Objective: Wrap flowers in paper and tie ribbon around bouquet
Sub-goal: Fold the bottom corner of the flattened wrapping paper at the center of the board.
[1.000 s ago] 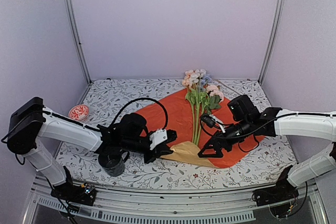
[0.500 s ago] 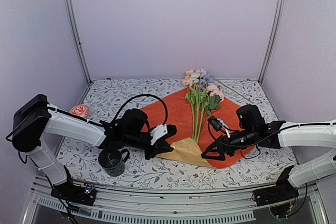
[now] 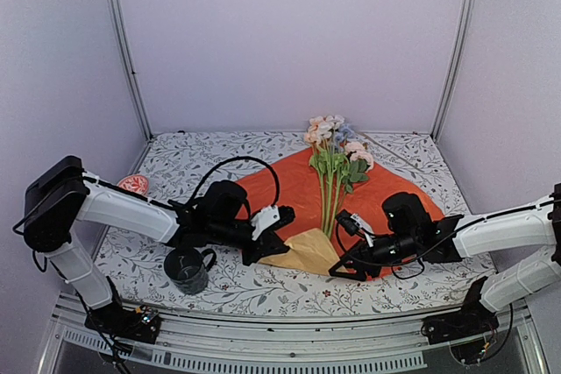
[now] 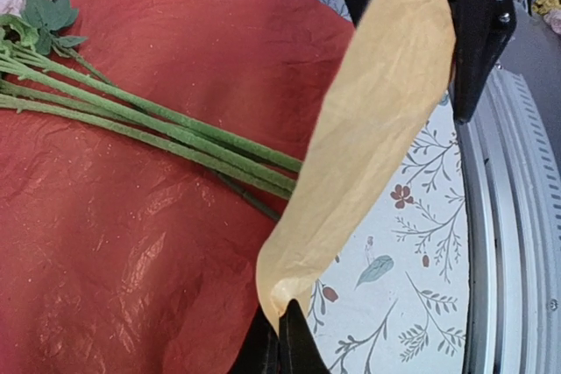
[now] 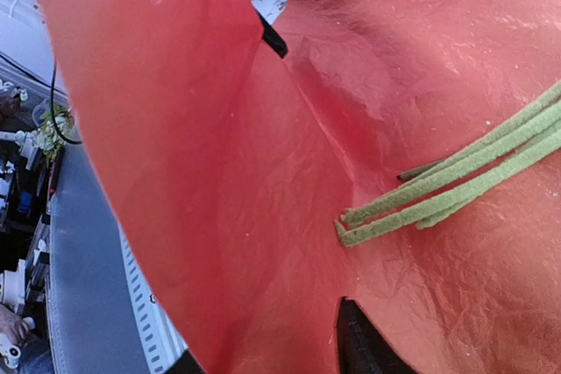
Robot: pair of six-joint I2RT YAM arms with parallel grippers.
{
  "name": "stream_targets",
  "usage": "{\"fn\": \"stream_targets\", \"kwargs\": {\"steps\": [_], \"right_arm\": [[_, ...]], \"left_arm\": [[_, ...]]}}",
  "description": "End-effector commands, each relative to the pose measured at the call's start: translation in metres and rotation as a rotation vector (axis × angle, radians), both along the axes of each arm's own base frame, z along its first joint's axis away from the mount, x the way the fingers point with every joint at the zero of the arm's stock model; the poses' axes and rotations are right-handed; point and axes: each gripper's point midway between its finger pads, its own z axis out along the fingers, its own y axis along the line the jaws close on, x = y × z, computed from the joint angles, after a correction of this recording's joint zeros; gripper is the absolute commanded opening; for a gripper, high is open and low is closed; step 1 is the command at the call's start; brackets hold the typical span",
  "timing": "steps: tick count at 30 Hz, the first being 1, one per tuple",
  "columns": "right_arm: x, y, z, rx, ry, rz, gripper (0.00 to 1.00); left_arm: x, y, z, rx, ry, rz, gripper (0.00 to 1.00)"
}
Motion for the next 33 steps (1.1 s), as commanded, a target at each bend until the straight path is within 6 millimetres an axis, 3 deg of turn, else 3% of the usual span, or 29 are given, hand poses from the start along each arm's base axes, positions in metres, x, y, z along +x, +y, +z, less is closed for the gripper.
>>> {"fn": "stream_targets", "kwargs": {"steps": [1, 4, 5, 8, 10, 17, 23, 27, 30, 33], "right_arm": [[0.011, 0.000, -0.002, -0.003, -0.028, -0.054, 0.25], [0.015, -0.003, 0.000, -0.028, -0.023, -0.071, 0.01], [0.019, -0.006, 0.000, -0.039, -0.013, -0.082, 0.00], [0.022, -0.011, -0.002, -0.067, 0.067, -0.082, 0.00], [0.022, -0.014, -0.005, -0.104, 0.122, -0.080, 0.00], [0.013, -0.022, -0.008, -0.184, 0.292, -0.070, 0.00], [-0.008, -0.025, 0.009, -0.163, 0.382, -0.001, 0.00], [-0.013, -0.022, 0.022, -0.131, 0.405, 0.026, 0.00], [-0.001, -0.025, 0.019, -0.136, 0.403, -0.001, 0.00], [0.025, -0.031, 0.013, -0.139, 0.399, -0.055, 0.00]], "left_arm": [[0.007, 0.002, -0.001, 0.004, 0.016, 0.016, 0.00], [0.003, 0.002, 0.003, 0.007, 0.029, -0.008, 0.00], [0.003, 0.003, 0.005, 0.010, 0.033, -0.001, 0.04], [0.000, 0.006, 0.007, 0.034, 0.065, 0.000, 0.34], [-0.001, 0.011, -0.001, 0.090, 0.088, 0.010, 0.43], [-0.007, 0.031, -0.041, 0.291, 0.175, 0.050, 0.42], [-0.037, 0.029, -0.053, 0.327, 0.256, -0.060, 0.40], [-0.039, 0.025, -0.060, 0.339, 0.261, -0.067, 0.39], [-0.034, 0.024, -0.053, 0.311, 0.221, -0.054, 0.41], [-0.028, 0.020, -0.037, 0.248, 0.152, -0.042, 0.43]]}}
